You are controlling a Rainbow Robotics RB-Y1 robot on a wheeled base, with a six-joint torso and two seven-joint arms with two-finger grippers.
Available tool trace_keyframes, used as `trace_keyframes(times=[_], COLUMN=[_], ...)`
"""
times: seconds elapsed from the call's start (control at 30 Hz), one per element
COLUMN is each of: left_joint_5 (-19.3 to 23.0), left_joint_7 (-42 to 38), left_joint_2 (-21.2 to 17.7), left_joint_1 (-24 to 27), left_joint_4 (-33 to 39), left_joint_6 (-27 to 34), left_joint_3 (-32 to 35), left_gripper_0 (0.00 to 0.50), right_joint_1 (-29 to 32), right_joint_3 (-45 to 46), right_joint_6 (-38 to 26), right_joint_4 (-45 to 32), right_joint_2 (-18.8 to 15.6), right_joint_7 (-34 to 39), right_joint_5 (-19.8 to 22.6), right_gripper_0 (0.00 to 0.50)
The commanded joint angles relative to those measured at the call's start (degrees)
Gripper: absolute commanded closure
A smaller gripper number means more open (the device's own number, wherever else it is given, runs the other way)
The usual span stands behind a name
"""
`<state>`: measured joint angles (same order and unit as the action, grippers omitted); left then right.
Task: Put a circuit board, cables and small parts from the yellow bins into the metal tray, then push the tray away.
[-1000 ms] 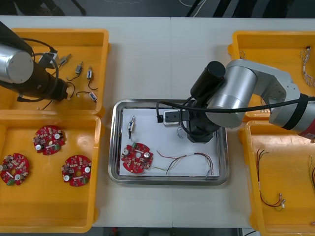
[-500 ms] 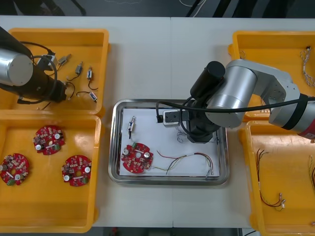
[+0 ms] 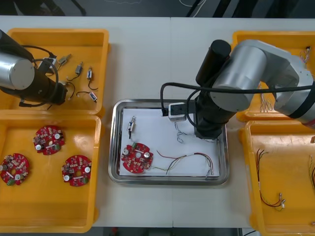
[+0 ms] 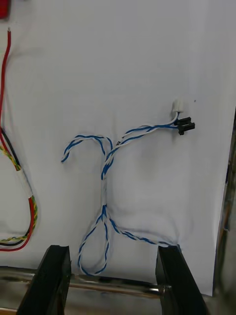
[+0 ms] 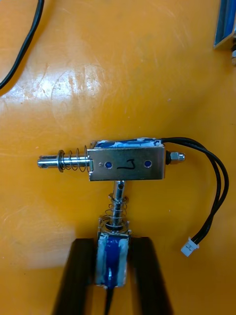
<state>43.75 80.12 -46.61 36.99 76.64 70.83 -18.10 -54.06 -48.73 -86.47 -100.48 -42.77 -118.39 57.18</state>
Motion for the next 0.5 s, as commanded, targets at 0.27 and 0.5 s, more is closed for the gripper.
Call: trace_keyframes(times=[0.27,0.5], left_joint_5=[1.0,1.0], left_joint_7=[8.0,8.1], left_joint_2=[-2.7,-2.9], left_joint_1=[-0.8,-0.5], left_joint_4=[0.4,3.0], left_joint_6=[-0.3,4.5], left_joint_3=[-0.2,3.6], left_gripper_0=[0.500,0.500], right_joint_1=[1.7,7.7], right_joint_3=[16.3,23.1], right_joint_6=[-15.6,-22.5], right_joint_4=[-8.9,-17.7], right_joint_2=[0.7,-2.4], right_joint_7=[7.8,16.8], right_joint_5=[2.5,-0.5], right_gripper_0=[0.000,0.000])
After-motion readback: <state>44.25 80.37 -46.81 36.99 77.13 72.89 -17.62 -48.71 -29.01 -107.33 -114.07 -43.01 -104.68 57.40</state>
